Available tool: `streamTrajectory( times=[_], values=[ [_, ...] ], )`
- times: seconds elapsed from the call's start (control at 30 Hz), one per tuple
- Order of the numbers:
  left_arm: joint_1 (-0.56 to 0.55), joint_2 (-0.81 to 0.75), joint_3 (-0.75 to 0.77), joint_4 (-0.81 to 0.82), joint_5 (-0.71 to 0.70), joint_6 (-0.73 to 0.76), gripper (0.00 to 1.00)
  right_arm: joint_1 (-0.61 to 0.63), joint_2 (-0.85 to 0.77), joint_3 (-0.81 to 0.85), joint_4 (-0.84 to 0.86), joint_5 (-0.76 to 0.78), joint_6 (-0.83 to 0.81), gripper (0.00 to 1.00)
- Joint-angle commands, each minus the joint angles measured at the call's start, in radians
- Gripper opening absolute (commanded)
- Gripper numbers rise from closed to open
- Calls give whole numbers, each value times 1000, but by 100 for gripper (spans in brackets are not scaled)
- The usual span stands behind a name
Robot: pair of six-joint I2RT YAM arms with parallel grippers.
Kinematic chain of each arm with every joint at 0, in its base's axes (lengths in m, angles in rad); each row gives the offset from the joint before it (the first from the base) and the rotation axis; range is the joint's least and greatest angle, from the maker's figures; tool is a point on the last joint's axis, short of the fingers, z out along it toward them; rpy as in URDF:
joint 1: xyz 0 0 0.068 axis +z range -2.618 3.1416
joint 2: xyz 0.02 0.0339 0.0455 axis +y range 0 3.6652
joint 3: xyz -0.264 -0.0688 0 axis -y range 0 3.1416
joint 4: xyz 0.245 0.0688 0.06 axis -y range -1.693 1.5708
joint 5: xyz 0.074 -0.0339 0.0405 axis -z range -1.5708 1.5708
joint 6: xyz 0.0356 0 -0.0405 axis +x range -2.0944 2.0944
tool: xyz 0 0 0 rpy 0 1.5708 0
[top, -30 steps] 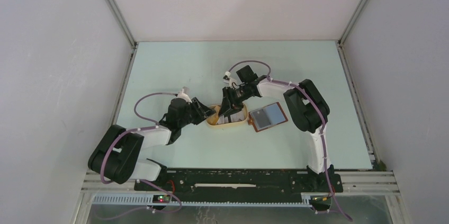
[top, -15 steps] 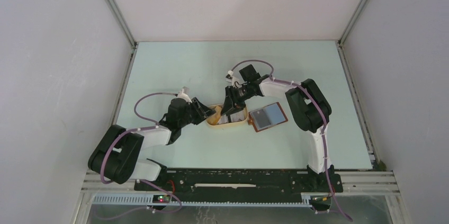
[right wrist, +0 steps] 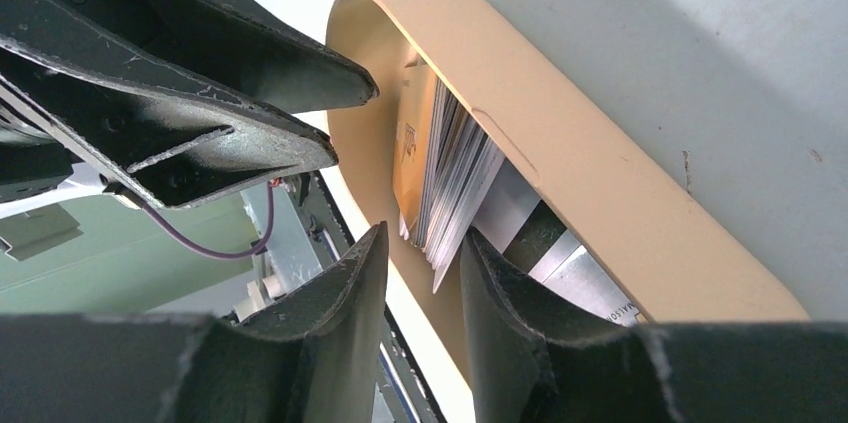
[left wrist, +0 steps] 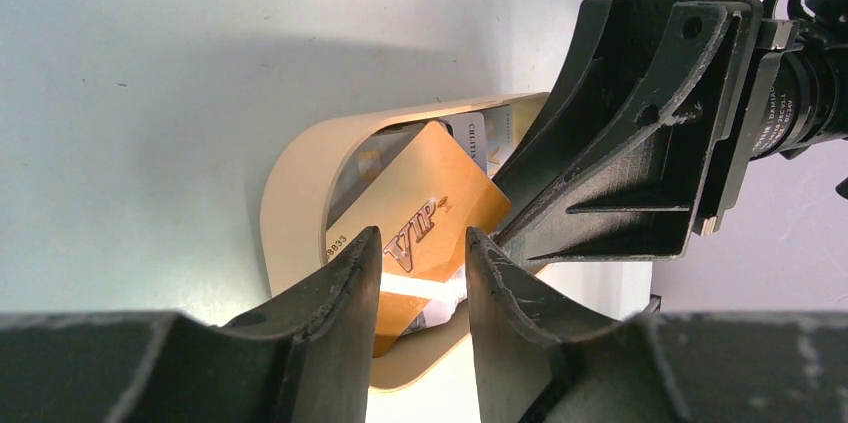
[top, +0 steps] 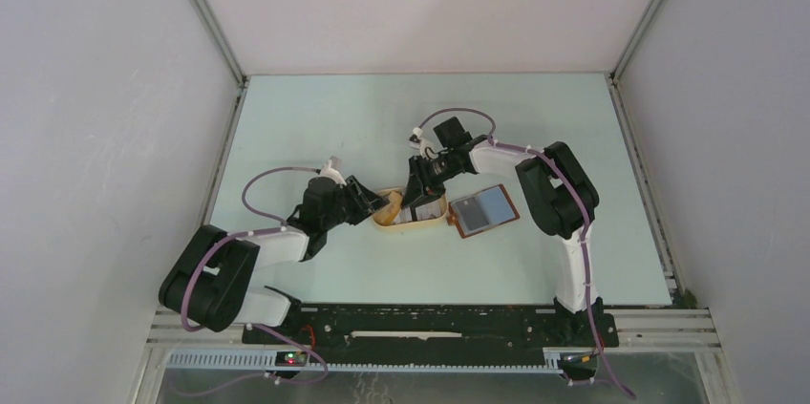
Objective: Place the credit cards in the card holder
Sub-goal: Pick up the credit card from the storage box.
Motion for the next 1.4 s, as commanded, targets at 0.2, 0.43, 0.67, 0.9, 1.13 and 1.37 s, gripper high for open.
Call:
streamTrajectory(
  times=[0.2,0.43,0.67,0.9,1.13,1.37],
  values=[
    [-2,6,-35,-16,4,16,42,-10,-47,-2,1,-64,-59,46],
    [-2,5,-37,-15,3,15,42,-4,-53,-2,-23,-49,-106,46],
    [-3,6,-34,-16,6,16,41,-3,-59,-2,-32,-30,-118,40],
    [-2,8,-34,-16,5,16,41,-2,-60,-2,-35,-20,-121,35],
    [0,7,-34,-15,6,16,41,-2,-58,-2,-36,-8,-116,27],
    [1,3,-37,-16,5,16,41,-7,-58,-2,-39,9,-108,12]
  ],
)
